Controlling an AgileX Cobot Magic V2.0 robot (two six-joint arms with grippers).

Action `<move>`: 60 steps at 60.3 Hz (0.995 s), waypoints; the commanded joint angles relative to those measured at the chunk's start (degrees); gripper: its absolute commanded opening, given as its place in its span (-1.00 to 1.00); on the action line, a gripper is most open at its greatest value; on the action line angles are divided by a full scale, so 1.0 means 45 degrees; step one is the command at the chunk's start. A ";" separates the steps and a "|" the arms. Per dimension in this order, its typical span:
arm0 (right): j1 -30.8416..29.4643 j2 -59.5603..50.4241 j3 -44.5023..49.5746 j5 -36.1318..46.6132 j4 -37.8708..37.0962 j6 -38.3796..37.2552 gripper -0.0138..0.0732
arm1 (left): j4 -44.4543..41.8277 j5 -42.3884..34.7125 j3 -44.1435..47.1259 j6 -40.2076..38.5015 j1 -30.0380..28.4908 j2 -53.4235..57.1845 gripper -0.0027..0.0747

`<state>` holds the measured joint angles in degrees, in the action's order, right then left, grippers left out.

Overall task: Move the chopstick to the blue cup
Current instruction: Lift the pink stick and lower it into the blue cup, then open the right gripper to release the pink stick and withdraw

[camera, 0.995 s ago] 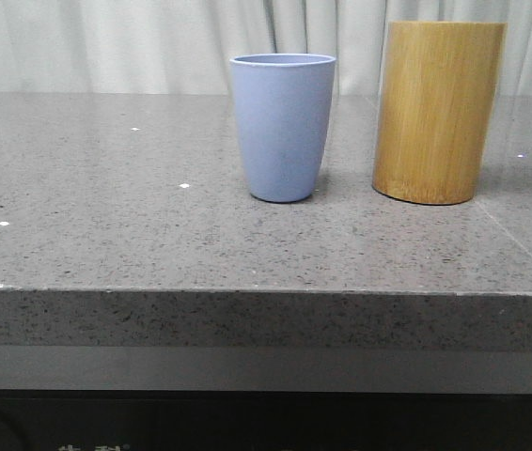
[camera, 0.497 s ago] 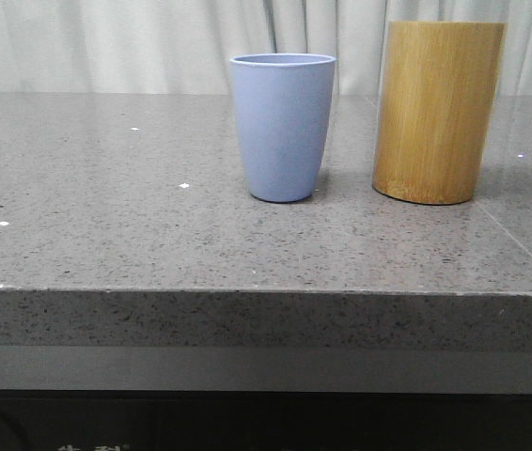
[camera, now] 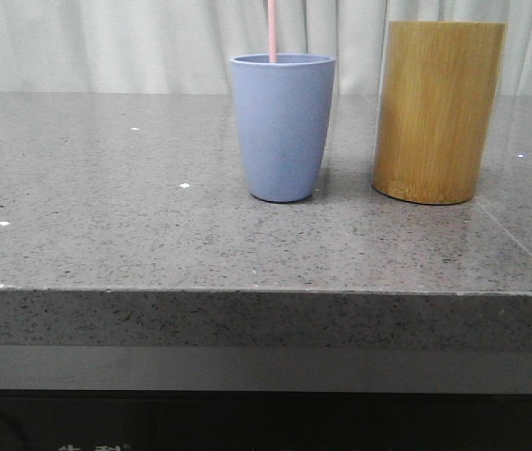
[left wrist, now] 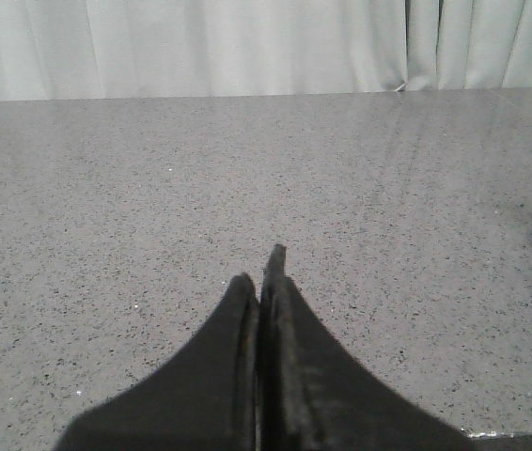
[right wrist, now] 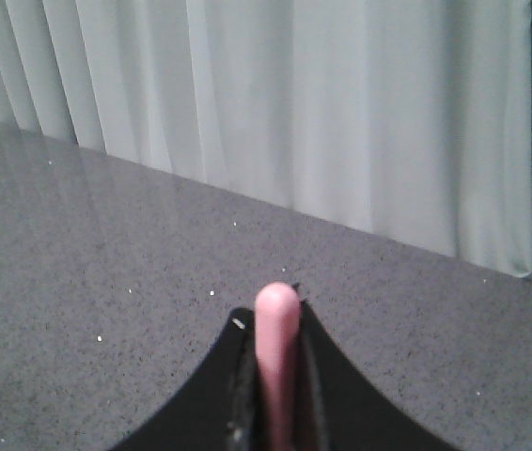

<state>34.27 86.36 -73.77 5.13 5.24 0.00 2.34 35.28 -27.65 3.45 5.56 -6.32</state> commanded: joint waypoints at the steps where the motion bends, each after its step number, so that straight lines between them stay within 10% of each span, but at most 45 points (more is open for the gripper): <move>1: -0.0007 -0.0130 -0.0408 0.0930 -0.0143 0.0078 -0.77 | 0.0093 -0.1091 -0.0298 -0.0118 -0.0052 -0.0157 -0.98; 20: -0.0007 0.0112 -0.0404 -0.0239 -0.0143 0.0078 -0.73 | 0.0093 -0.1091 -0.0298 -0.0118 -0.0052 -0.0157 -0.98; 45: -0.0007 0.0112 -0.0404 -0.0438 -0.0143 0.0078 0.04 | 0.0093 -0.1091 -0.0298 -0.0118 -0.0052 -0.0157 -0.98; 60: -0.0054 -0.0772 -0.0443 -0.0456 -0.0143 0.0078 -0.07 | 0.0093 -0.1091 -0.0298 -0.0118 -0.0052 -0.0157 -0.98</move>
<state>34.38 87.57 -73.77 -1.07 5.21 0.00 2.34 35.28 -27.65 3.45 5.56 -6.32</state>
